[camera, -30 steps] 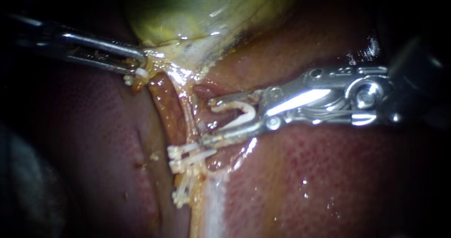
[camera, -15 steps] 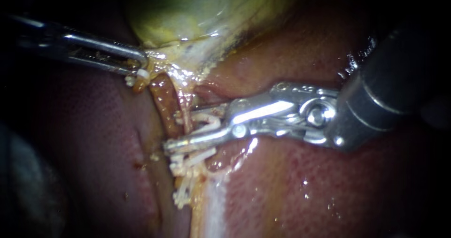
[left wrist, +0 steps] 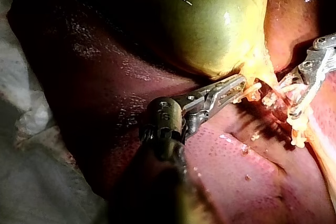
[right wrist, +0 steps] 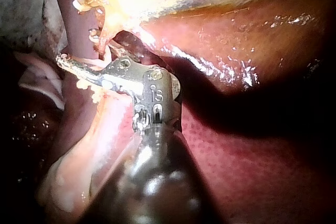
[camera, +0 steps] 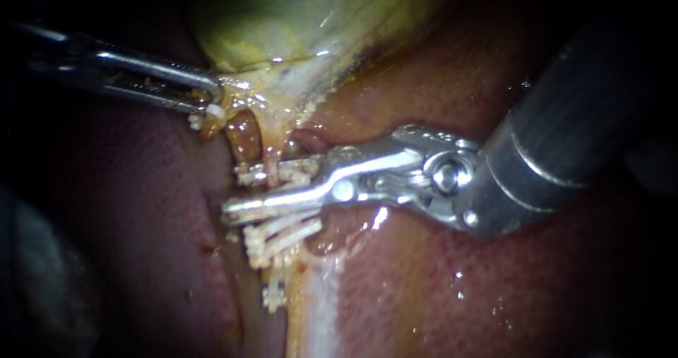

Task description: Clipping third clip right tube

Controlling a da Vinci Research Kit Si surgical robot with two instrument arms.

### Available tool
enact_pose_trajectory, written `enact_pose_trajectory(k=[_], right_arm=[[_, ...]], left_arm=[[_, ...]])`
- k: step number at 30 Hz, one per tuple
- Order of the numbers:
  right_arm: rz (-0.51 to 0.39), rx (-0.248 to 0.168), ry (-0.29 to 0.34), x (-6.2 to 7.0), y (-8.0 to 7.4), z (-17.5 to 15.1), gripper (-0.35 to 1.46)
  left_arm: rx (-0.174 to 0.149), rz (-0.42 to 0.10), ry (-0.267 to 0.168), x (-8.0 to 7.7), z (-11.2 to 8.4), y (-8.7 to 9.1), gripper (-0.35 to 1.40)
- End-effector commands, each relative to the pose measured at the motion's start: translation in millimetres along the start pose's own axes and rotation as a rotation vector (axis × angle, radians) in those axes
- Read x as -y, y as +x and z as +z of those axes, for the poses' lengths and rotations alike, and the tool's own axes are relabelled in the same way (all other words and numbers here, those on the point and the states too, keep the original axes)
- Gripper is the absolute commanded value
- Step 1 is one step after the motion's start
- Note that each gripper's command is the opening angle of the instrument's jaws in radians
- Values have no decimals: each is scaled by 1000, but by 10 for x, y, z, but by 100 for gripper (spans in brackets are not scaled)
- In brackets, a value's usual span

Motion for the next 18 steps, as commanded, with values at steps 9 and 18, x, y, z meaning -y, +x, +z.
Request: enact_pose_trajectory(k=[9, 18], right_arm=[[16, -62, 21, 5, 26, -1, 48], [35, -116, 64, 23, 50, -4, 46]], left_arm=[[0, 0, 0, 0, 0, 0, -35], [0, 0, 0, 1, 0, 0, -35]])
